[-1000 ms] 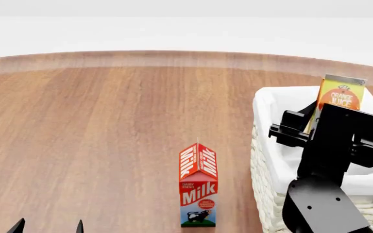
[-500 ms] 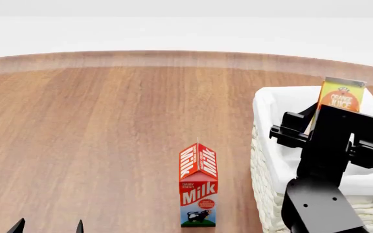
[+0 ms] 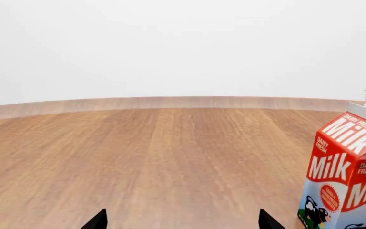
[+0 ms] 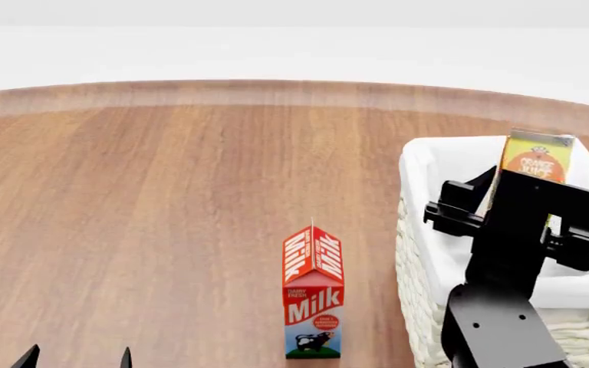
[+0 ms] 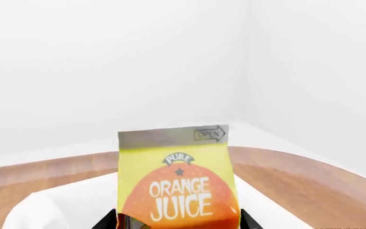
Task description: Pick up the orange juice, and put it in the basket.
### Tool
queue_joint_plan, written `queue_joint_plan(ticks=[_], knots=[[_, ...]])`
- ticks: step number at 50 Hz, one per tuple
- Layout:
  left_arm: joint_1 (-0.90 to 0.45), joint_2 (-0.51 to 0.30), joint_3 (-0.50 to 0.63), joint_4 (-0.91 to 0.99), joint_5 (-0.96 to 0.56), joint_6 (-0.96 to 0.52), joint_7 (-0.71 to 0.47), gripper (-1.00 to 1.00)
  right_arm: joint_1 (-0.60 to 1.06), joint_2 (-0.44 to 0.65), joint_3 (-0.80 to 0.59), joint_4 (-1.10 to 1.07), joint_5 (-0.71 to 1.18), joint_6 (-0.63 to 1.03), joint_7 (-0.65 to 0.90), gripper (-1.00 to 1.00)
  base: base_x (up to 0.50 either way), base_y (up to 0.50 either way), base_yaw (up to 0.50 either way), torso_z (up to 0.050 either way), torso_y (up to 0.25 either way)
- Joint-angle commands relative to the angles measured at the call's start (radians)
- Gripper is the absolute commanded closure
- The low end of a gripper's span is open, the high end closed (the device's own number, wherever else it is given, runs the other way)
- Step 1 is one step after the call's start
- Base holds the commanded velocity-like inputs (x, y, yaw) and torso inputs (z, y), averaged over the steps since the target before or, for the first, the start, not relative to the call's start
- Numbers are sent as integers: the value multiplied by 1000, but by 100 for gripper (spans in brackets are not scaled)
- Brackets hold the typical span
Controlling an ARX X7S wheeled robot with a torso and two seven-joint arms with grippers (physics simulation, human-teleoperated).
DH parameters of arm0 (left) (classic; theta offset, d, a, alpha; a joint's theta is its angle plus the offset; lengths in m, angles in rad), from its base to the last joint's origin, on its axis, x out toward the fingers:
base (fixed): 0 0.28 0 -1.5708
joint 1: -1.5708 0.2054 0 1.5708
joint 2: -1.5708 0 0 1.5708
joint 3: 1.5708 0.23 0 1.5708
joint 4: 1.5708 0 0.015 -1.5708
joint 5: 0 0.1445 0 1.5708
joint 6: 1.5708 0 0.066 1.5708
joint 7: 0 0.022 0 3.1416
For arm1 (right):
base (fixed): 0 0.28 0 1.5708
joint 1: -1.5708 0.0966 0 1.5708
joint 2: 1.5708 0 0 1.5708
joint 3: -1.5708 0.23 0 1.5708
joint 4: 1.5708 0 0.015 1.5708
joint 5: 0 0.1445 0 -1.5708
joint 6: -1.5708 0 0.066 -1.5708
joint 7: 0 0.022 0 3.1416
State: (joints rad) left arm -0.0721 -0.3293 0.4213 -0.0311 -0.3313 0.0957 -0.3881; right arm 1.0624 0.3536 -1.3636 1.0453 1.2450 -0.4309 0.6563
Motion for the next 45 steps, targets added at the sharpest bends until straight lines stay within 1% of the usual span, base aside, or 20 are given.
queue_joint_plan(ticks=[1, 17, 23, 26, 31, 34, 45], knots=[[-1, -1, 2, 0, -1, 1, -2, -100, 16, -14, 18, 17, -62, 17, -4, -100, 0, 0, 0, 0, 0], [-2, -3, 5, -1, -3, 2, -4, -100, 12, 27, 15, -75, -72, 26, 33, -100, 0, 0, 0, 0, 0], [-2, -4, 6, -1, -4, 2, -5, -100, 4, 87, 11, -204, -98, -12, 85, -100, 0, 0, 0, 0, 0], [-2, -4, 7, -1, -4, 3, -5, -100, -1, 128, -13, -287, -146, -34, 122, -100, 0, 0, 0, 0, 0], [-2, -5, 8, -1, -5, 3, -6, -100, 3, 163, -17, -345, -163, -42, 137, -100, 0, 0, 0, 0, 0], [-3, -5, 8, -1, -5, 3, -6, -100, 3, 205, -21, -431, -178, -53, 156, -100, 0, 0, 0, 0, 0], [-3, -7, 10, -1, -7, 4, -8, -100, 30, 329, -54, -709, -255, -33, 250, -100, 0, 0, 0, 0, 0]])
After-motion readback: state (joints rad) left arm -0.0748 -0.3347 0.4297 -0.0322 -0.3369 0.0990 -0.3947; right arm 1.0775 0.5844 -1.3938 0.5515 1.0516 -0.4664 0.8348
